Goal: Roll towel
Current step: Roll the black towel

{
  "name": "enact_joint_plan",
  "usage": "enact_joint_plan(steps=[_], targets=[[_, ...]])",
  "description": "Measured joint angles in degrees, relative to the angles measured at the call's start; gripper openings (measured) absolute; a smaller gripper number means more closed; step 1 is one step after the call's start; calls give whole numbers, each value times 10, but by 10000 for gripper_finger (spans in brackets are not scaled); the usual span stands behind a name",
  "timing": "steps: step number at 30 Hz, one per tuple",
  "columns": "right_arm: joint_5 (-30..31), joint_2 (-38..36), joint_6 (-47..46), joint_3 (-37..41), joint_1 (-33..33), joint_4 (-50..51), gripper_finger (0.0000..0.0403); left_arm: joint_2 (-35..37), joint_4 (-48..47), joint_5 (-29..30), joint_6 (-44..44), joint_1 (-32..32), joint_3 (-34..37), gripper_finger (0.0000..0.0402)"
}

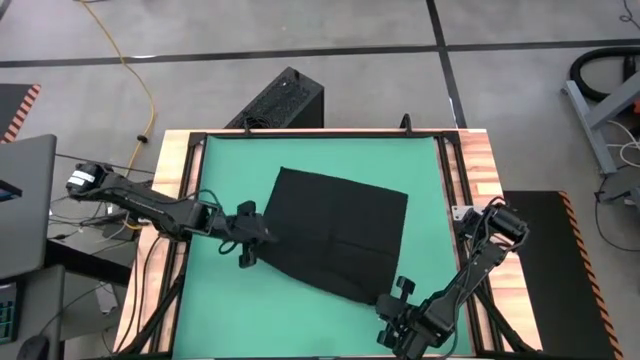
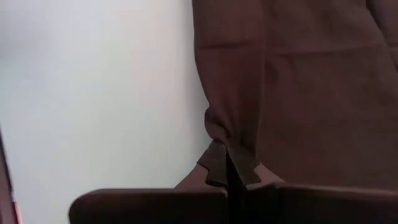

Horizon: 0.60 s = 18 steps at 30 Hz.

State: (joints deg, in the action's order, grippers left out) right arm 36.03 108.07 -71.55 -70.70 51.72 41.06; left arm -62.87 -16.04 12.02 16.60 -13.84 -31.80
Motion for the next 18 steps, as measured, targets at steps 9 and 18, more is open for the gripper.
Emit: enact_joint_plan(steps=[9, 18], targets=[[0, 0, 1, 0, 0, 0, 6, 0, 4, 43, 42, -82, 51, 2], [-1, 0, 1, 0, 0, 1, 6, 4, 1, 55, 42, -125, 41, 70]])
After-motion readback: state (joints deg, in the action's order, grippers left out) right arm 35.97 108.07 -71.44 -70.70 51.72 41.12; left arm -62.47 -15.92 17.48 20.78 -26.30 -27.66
